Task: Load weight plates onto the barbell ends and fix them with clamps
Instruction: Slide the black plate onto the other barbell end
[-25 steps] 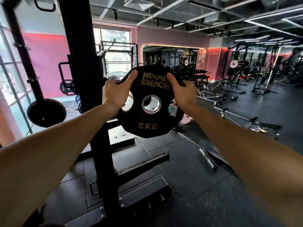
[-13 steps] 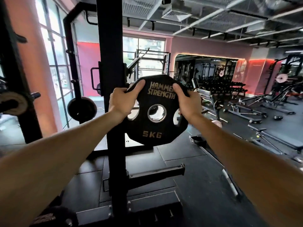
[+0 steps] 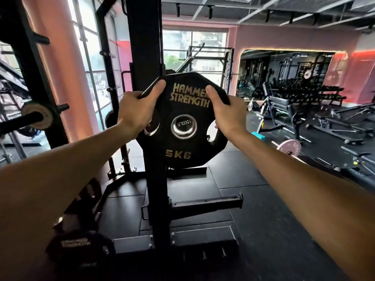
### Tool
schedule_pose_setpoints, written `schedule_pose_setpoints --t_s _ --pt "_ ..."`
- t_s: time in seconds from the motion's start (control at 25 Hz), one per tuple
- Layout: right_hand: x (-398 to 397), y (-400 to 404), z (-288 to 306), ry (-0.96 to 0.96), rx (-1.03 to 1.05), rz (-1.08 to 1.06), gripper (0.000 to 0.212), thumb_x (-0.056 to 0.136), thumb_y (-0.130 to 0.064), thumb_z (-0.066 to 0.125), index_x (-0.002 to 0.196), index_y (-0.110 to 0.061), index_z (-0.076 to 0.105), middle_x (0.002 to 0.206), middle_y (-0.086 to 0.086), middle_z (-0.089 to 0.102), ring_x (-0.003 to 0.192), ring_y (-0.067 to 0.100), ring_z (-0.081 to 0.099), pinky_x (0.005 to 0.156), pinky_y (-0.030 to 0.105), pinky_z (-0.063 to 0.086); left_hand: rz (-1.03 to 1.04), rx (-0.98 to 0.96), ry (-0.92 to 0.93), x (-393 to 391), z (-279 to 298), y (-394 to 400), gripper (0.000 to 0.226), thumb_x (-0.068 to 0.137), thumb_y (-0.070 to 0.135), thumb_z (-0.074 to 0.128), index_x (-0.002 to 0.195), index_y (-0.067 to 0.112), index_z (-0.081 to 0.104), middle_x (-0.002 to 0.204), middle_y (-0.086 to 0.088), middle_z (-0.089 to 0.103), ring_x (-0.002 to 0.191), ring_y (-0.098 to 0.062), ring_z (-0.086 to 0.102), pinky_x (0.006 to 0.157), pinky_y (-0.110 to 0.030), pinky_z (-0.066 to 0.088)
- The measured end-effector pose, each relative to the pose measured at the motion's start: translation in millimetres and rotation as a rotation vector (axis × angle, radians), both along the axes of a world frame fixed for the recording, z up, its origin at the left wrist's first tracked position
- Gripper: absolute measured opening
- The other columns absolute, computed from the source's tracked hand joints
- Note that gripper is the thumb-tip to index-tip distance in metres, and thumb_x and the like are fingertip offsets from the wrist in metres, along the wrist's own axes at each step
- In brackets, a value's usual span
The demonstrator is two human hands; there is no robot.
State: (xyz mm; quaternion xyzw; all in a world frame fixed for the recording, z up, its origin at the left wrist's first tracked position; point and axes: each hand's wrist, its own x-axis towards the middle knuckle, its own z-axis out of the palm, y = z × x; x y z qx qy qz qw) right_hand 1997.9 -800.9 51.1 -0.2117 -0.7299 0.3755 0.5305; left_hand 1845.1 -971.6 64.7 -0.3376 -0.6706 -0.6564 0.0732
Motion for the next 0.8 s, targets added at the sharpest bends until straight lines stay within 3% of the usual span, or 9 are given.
schedule_pose_setpoints --t_s 0.16,0.28,0.48,0.68,0.8 --pt "-11 9 9 -0.011 0.014 0.005 0.074 0.069 -0.084 0.06 0.049 -0.013 0.058 0.043 0.0 0.055 0.044 0.02 0.063 0.045 0.046 0.056 -0.009 0.024 -0.045 -11 0 9 0.08 0.053 0.094 0.065 0.047 0.014 0.056 0.04 -0.006 0.052 0.032 -0.023 0.049 0.035 -0.026 0.039" --pt "-26 21 12 -0.051 0.079 0.001 0.062 0.072 -0.082 0.057 0.045 -0.027 0.059 0.043 -0.013 0.059 0.041 0.006 0.06 0.046 0.036 0.054 -0.014 0.049 -0.079 -23 -7 20 0.078 0.054 0.091 0.067 0.046 0.015 0.054 0.04 -0.008 0.051 0.032 -0.023 0.047 0.037 -0.029 0.039" --pt "-65 57 15 -0.097 0.116 0.055 0.071 0.071 -0.087 0.057 0.064 -0.018 0.069 0.056 -0.005 0.068 0.049 0.01 0.065 0.049 0.042 0.058 -0.047 0.139 -0.145 -61 -21 50 0.064 0.067 0.08 0.07 0.043 0.023 0.052 0.042 -0.002 0.049 0.035 -0.017 0.044 0.038 -0.024 0.035" --pt "-120 95 21 -0.074 0.14 0.049 0.07 0.067 -0.088 0.059 0.063 -0.019 0.066 0.053 -0.009 0.065 0.046 0.004 0.059 0.047 0.027 0.046 -0.093 0.211 -0.219 -117 -34 93 0.06 0.071 0.074 0.069 0.045 0.023 0.048 0.042 -0.003 0.043 0.033 -0.02 0.039 0.034 -0.025 0.033" --pt "-152 115 25 -0.093 0.125 0.06 0.05 0.067 -0.085 0.061 0.065 -0.035 0.069 0.054 -0.016 0.065 0.046 0.0 0.059 0.044 0.017 0.041 -0.089 0.224 -0.246 -153 -36 121 0.067 0.065 0.08 0.07 0.043 0.022 0.046 0.041 -0.003 0.044 0.031 -0.02 0.04 0.034 -0.024 0.034"
